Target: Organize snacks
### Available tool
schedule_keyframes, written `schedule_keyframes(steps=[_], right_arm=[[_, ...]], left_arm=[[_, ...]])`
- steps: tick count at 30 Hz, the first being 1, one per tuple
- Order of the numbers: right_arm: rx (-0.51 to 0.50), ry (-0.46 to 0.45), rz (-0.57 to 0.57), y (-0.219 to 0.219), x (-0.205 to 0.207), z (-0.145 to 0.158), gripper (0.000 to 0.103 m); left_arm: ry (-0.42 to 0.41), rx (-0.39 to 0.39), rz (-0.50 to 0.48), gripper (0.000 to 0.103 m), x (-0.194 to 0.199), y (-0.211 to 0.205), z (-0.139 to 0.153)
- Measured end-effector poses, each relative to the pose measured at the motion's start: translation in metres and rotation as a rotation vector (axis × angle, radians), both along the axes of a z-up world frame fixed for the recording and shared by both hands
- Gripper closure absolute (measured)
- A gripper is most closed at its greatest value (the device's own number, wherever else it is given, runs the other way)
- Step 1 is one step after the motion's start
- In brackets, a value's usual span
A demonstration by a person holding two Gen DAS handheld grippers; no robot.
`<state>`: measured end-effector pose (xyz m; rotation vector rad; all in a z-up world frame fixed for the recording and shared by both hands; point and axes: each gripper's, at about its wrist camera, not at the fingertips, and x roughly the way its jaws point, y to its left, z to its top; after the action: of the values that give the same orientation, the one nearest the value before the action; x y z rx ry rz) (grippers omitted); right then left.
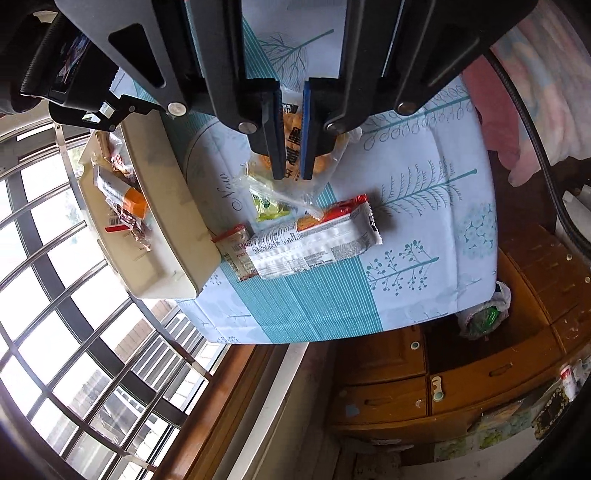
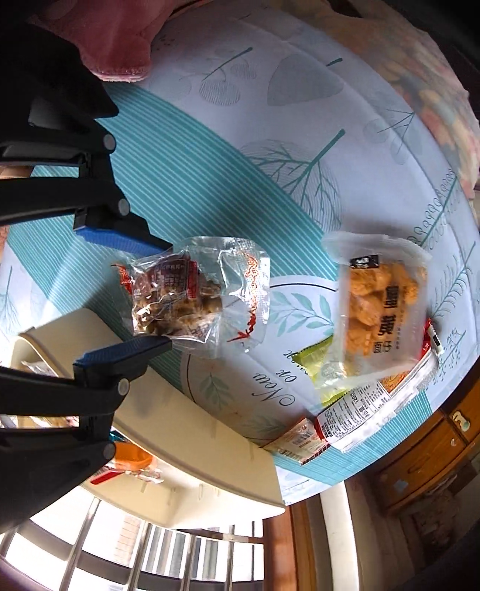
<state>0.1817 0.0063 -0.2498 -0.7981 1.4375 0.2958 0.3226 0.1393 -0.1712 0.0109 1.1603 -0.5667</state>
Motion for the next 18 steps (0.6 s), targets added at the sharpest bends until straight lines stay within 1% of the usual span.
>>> schedule_keyframes(steps=[2, 3, 4, 6, 9, 11, 13, 15, 17, 18], right_arm=[[0.011, -0.003, -0.025, 0.002, -0.004, 0.003, 0.059], [0.016, -0.003, -0.037, 0.005, -0.01, 0.005, 0.059], [0.022, -0.001, -0.05, 0.006, -0.013, 0.006, 0.059], [0.031, 0.001, -0.075, 0.008, -0.018, 0.007, 0.059], [0.042, 0.005, -0.111, 0.011, -0.026, 0.008, 0.059], [0.053, 0.006, -0.141, 0.012, -0.029, 0.009, 0.059], [0.063, 0.01, -0.178, 0.011, -0.032, 0.009, 0.059], [0.069, 0.011, -0.218, 0.009, -0.035, 0.009, 0.059], [0.077, 0.014, -0.253, 0.005, -0.036, 0.009, 0.059], [0.081, 0.015, -0.266, 0.004, -0.037, 0.009, 0.059]], left_arm=[[0.012, 0.006, -0.014, 0.096, -0.005, 0.001, -0.004], [0.015, 0.014, -0.023, 0.092, -0.008, 0.0, -0.006], [0.02, 0.028, -0.033, 0.086, -0.011, -0.001, -0.009], [0.033, 0.05, -0.061, 0.085, -0.015, -0.004, -0.015], [0.056, 0.066, -0.092, 0.071, -0.017, -0.01, -0.024], [0.075, 0.071, -0.121, 0.068, -0.016, -0.015, -0.031], [0.083, 0.09, -0.158, 0.046, -0.016, -0.021, -0.038], [0.071, 0.118, -0.185, 0.04, -0.016, -0.028, -0.044], [0.079, 0.149, -0.212, 0.034, -0.014, -0.034, -0.051], [0.087, 0.161, -0.224, 0.029, -0.013, -0.037, -0.055]])
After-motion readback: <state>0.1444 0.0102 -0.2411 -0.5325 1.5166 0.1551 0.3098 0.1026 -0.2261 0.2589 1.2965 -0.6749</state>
